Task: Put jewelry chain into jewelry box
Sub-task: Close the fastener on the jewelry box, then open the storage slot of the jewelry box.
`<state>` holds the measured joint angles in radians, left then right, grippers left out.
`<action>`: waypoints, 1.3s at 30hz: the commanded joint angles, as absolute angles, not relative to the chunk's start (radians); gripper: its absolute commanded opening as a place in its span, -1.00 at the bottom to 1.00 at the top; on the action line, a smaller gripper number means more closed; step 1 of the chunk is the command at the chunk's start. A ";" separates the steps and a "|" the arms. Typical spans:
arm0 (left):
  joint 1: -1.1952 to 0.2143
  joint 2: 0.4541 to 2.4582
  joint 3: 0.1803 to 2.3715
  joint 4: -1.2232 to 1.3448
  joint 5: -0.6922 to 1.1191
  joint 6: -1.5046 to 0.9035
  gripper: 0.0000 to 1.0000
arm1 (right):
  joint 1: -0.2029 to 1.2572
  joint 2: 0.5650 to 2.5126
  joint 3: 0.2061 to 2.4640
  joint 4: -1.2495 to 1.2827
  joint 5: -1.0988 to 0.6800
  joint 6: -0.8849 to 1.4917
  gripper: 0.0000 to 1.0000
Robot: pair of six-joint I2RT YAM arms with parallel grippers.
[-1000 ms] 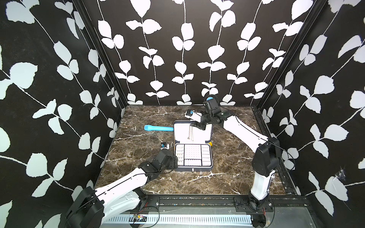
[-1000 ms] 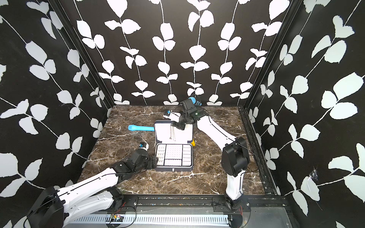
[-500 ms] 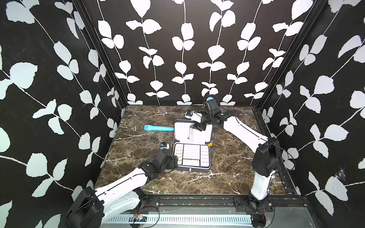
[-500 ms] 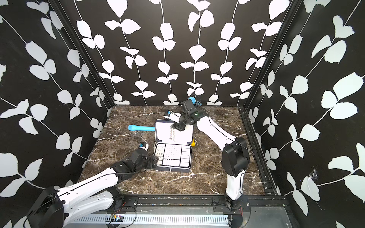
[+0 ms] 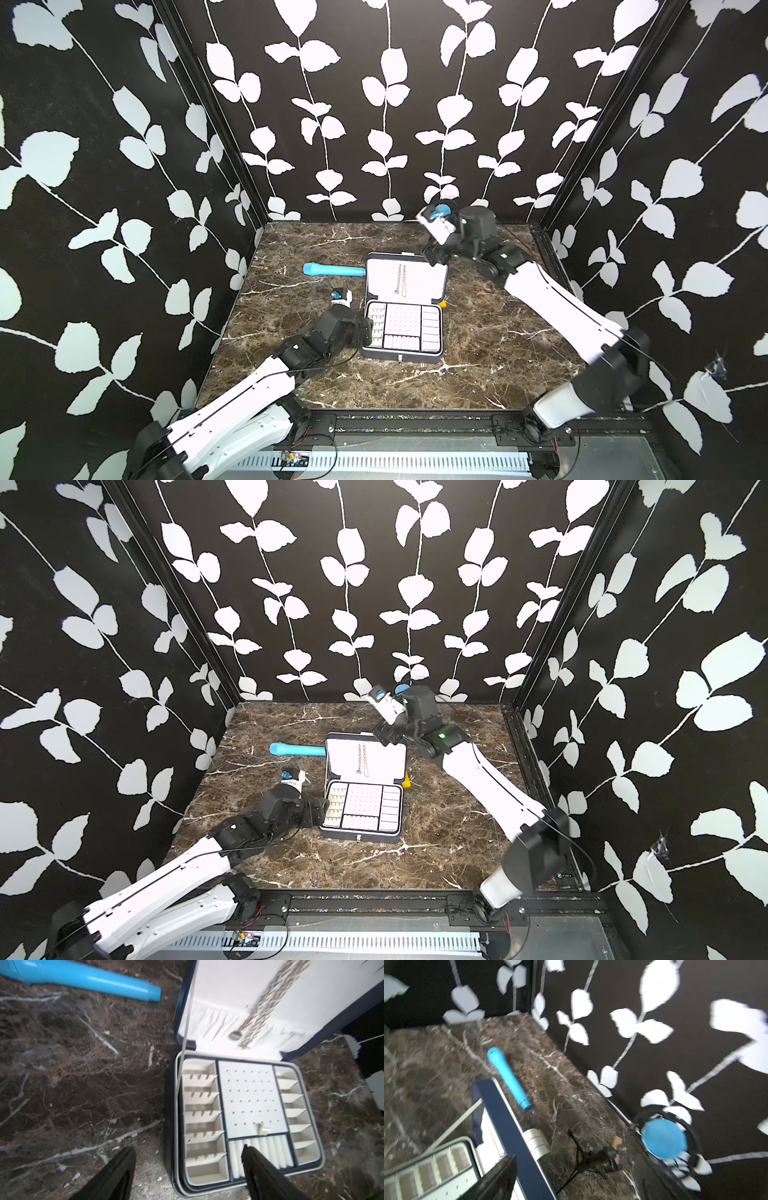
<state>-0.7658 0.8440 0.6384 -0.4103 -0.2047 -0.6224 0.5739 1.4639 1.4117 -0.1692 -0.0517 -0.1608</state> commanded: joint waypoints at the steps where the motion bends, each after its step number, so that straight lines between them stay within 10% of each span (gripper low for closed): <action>1: -0.777 0.876 0.708 -0.436 -0.233 -0.560 0.66 | 0.534 1.365 1.236 0.019 0.123 0.348 0.86; 8: -0.845 1.052 0.882 -0.394 -0.282 -0.484 0.64 | 0.426 1.247 0.966 0.107 -0.103 0.609 0.99; 21: -0.863 1.354 0.939 -0.048 -0.321 -0.469 0.51 | 0.701 1.040 0.685 0.008 0.255 1.202 0.59; 39: -0.864 1.430 0.932 -0.014 -0.379 -0.461 0.48 | 0.764 1.480 0.734 0.467 0.276 1.638 -0.07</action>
